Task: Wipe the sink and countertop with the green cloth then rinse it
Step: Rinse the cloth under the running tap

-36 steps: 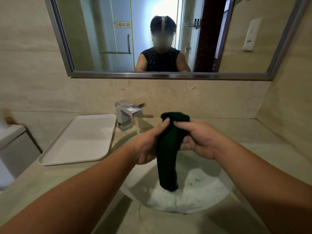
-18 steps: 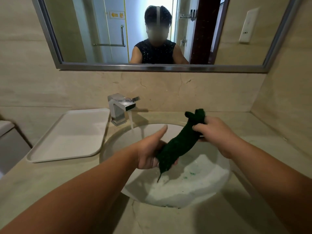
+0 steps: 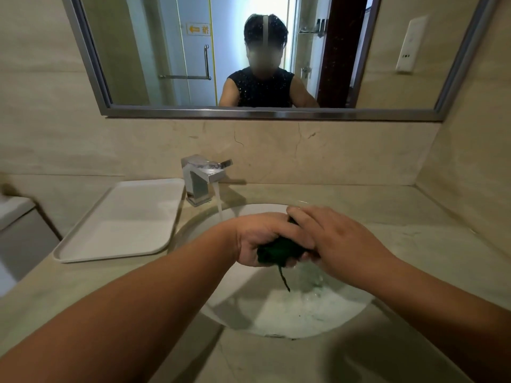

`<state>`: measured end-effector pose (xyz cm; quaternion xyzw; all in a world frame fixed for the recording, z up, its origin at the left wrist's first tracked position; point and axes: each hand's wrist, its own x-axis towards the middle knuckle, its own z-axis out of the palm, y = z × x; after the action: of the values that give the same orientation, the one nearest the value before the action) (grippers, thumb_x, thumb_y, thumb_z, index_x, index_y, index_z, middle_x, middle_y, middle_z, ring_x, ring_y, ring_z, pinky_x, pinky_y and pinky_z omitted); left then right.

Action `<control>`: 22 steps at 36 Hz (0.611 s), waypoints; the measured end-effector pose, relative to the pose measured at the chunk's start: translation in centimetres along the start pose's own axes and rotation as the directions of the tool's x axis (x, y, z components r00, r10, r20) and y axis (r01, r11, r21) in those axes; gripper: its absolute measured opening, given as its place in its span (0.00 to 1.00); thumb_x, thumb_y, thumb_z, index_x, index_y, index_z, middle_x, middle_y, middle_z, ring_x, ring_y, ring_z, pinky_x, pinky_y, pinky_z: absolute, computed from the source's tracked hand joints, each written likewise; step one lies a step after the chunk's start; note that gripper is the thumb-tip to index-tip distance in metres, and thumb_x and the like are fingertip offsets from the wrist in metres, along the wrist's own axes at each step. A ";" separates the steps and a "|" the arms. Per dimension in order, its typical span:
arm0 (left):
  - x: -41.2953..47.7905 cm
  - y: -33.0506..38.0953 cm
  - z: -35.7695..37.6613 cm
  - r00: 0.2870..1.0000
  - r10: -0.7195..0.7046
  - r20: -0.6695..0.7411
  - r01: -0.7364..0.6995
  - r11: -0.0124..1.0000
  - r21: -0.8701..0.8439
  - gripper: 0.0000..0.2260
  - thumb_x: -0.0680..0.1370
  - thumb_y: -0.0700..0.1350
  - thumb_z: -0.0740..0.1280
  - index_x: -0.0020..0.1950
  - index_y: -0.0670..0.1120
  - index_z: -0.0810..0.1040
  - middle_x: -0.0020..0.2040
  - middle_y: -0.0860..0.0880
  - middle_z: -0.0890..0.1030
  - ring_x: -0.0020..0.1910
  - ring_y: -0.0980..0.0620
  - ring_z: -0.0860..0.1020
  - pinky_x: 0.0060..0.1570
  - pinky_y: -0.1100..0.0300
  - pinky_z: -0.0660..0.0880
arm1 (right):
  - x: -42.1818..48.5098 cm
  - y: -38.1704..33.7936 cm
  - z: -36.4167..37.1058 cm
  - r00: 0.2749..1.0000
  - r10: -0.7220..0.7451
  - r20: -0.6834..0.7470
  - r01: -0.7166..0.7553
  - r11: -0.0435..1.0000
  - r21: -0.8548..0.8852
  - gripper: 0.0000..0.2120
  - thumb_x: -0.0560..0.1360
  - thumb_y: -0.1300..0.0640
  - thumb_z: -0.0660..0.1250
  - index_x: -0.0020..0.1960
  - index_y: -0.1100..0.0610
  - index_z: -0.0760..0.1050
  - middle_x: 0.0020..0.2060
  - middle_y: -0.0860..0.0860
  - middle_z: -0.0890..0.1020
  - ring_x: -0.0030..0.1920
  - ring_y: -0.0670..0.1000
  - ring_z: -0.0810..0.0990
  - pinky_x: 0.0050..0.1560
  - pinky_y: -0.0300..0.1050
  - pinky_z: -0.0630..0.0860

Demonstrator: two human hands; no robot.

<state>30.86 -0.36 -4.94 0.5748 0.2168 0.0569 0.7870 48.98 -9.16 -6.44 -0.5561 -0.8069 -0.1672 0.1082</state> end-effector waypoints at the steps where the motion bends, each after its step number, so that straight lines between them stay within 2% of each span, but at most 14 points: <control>1: 0.1 0.3 0.2 0.999 -0.049 0.002 0.049 0.993 0.107 0.07 0.78 0.34 0.70 0.55 0.40 0.81 0.50 0.42 0.80 0.42 0.50 0.79 0.37 0.61 0.79 | 0.4 0.1 0.0 0.999 -0.024 -0.037 0.021 0.996 -0.087 0.29 0.73 0.53 0.74 0.72 0.54 0.71 0.58 0.53 0.81 0.51 0.55 0.82 0.45 0.50 0.81; 2: 0.2 0.4 0.4 0.995 -0.096 -0.022 0.098 0.969 0.227 0.07 0.78 0.34 0.71 0.55 0.40 0.80 0.48 0.42 0.80 0.42 0.50 0.79 0.37 0.60 0.78 | 0.7 0.0 -0.4 1.000 -0.031 0.002 0.031 0.987 -0.156 0.22 0.74 0.52 0.72 0.66 0.54 0.73 0.51 0.52 0.81 0.44 0.54 0.82 0.38 0.49 0.78; 3: 0.4 0.6 0.5 0.989 -0.130 -0.070 0.146 0.925 0.351 0.09 0.77 0.34 0.72 0.56 0.39 0.79 0.46 0.42 0.80 0.41 0.49 0.79 0.38 0.58 0.79 | 1.1 0.0 -0.8 0.998 -0.010 0.067 0.023 0.979 -0.203 0.16 0.76 0.52 0.69 0.62 0.52 0.72 0.48 0.50 0.79 0.41 0.54 0.80 0.35 0.49 0.76; 5: 0.8 0.7 1.2 0.970 -0.124 -0.211 0.228 0.775 0.590 0.12 0.75 0.34 0.73 0.57 0.38 0.78 0.46 0.41 0.80 0.40 0.46 0.81 0.39 0.54 0.80 | 1.7 -0.4 -1.4 0.968 0.097 0.230 -0.042 0.972 -0.231 0.10 0.79 0.51 0.64 0.58 0.51 0.68 0.47 0.49 0.77 0.38 0.54 0.78 0.35 0.48 0.74; 6: 1.0 0.8 1.7 0.957 -0.068 -0.283 0.258 0.646 0.718 0.13 0.74 0.36 0.74 0.57 0.38 0.78 0.47 0.41 0.82 0.41 0.44 0.82 0.40 0.52 0.80 | 1.9 -0.5 -1.5 0.947 0.147 0.285 -0.088 0.973 -0.212 0.08 0.80 0.51 0.63 0.56 0.51 0.68 0.45 0.48 0.77 0.37 0.54 0.77 0.35 0.47 0.72; 8: 1.2 0.7 2.5 0.921 0.112 -0.373 0.324 0.313 0.893 0.15 0.73 0.41 0.75 0.56 0.41 0.75 0.45 0.44 0.82 0.42 0.44 0.81 0.38 0.53 0.77 | 2.5 -0.3 -1.3 0.871 0.237 0.431 -0.188 0.970 -0.155 0.04 0.78 0.52 0.64 0.48 0.50 0.70 0.39 0.47 0.76 0.36 0.53 0.76 0.34 0.46 0.70; 9: 1.3 0.5 2.7 0.906 0.191 -0.378 0.342 0.195 0.919 0.15 0.74 0.42 0.75 0.55 0.43 0.72 0.44 0.46 0.80 0.40 0.46 0.79 0.34 0.54 0.74 | 2.8 -0.1 -1.3 0.813 0.268 0.517 -0.258 0.962 -0.093 0.04 0.76 0.53 0.66 0.44 0.51 0.72 0.36 0.48 0.77 0.34 0.52 0.76 0.33 0.45 0.70; 11: 1.5 -0.3 2.9 0.899 0.284 -0.334 0.320 0.093 0.943 0.16 0.75 0.42 0.73 0.54 0.46 0.67 0.42 0.47 0.76 0.38 0.48 0.77 0.31 0.55 0.70 | 3.1 0.5 -1.7 0.696 0.267 0.667 -0.445 0.889 0.108 0.07 0.73 0.55 0.70 0.38 0.54 0.75 0.28 0.50 0.78 0.26 0.51 0.76 0.30 0.43 0.72; 14: 1.8 -1.8 2.7 0.894 0.409 -0.185 0.236 -0.076 0.969 0.13 0.77 0.42 0.69 0.57 0.47 0.67 0.43 0.47 0.76 0.41 0.42 0.78 0.33 0.52 0.69 | 3.1 1.3 -2.7 0.581 0.181 0.793 -0.630 0.717 0.298 0.11 0.71 0.60 0.74 0.33 0.58 0.75 0.22 0.51 0.75 0.22 0.51 0.72 0.32 0.44 0.71; 17: 1.8 -3.0 2.0 0.878 0.474 -0.071 0.184 -0.197 0.963 0.13 0.79 0.43 0.67 0.63 0.46 0.71 0.51 0.45 0.79 0.45 0.41 0.80 0.36 0.51 0.70 | 2.9 1.6 -2.8 0.474 0.132 0.870 -0.760 0.561 0.329 0.08 0.72 0.61 0.76 0.40 0.61 0.77 0.26 0.53 0.75 0.24 0.51 0.70 0.29 0.43 0.68; 19: 1.4 -3.1 1.5 0.867 0.494 -0.069 0.202 -0.221 0.954 0.14 0.80 0.46 0.67 0.65 0.48 0.72 0.53 0.46 0.79 0.45 0.42 0.79 0.37 0.52 0.72 | 3.0 1.5 -2.6 0.441 0.122 0.889 -0.819 0.460 0.343 0.08 0.72 0.62 0.76 0.46 0.63 0.78 0.30 0.55 0.75 0.25 0.51 0.70 0.27 0.41 0.68; 20: 1.2 -3.0 1.3 0.863 0.495 -0.104 0.221 -0.183 0.958 0.13 0.80 0.46 0.67 0.64 0.49 0.72 0.52 0.46 0.79 0.46 0.43 0.79 0.38 0.52 0.72 | 3.1 1.4 -2.5 0.443 0.120 0.889 -0.837 0.412 0.361 0.09 0.72 0.62 0.75 0.49 0.64 0.78 0.31 0.56 0.76 0.25 0.50 0.71 0.27 0.41 0.69; 22: 0.7 -2.4 1.0 0.859 0.463 -0.219 0.258 -0.021 0.966 0.10 0.79 0.46 0.67 0.59 0.49 0.74 0.48 0.47 0.80 0.45 0.44 0.78 0.38 0.54 0.71 | 3.3 1.1 -2.6 0.485 0.120 0.866 -0.844 0.323 0.428 0.11 0.74 0.63 0.74 0.54 0.66 0.78 0.33 0.58 0.80 0.27 0.51 0.76 0.28 0.43 0.75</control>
<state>31.50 -1.79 -7.17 0.9363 0.3362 0.0913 0.0455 48.80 -7.02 -2.67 -0.6826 -0.5141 0.5114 0.0908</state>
